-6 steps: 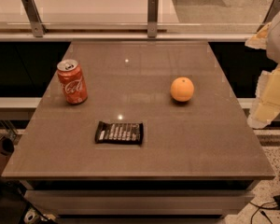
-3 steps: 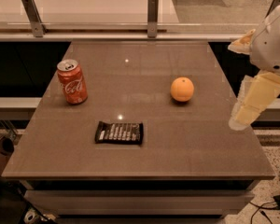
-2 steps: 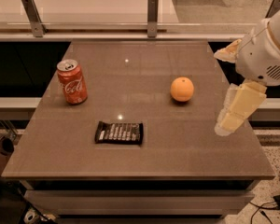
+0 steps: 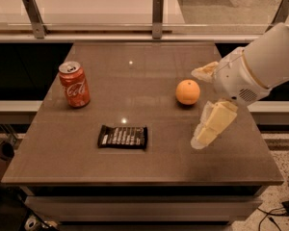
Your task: Pick rxbar chocolate
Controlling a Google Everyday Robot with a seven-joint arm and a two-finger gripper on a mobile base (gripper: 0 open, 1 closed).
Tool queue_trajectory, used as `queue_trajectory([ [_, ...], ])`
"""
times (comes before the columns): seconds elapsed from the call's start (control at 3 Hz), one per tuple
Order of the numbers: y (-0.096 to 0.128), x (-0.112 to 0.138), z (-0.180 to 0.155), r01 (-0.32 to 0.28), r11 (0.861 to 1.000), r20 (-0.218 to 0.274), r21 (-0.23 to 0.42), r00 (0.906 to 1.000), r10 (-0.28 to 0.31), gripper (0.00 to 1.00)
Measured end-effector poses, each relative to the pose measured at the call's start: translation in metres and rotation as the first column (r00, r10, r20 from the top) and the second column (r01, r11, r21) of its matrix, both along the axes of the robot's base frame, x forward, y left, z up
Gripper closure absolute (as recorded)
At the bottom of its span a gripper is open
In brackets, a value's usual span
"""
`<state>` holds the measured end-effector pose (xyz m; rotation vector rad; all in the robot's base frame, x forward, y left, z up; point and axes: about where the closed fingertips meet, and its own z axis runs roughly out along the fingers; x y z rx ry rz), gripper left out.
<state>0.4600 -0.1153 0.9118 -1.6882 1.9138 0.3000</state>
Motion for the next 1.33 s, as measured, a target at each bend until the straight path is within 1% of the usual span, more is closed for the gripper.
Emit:
queue_trajectory([
  [0.33, 0.021, 0.007, -0.018, -0.034, 0.995, -0.016, 0.091, 0.9993, 0.035, 0.0],
  [0.67, 0.04, 0.008, -0.028, -0.062, 0.981, -0.027, 0.181, 0.9973, 0.068, 0.0],
  [1.0, 0.056, 0.005, -0.033, -0.066, 0.962, -0.028, 0.264, 0.9967, 0.076, 0.0],
  [1.33, 0.071, 0.004, -0.042, -0.053, 0.938, -0.029, 0.343, 0.9973, 0.067, 0.0],
])
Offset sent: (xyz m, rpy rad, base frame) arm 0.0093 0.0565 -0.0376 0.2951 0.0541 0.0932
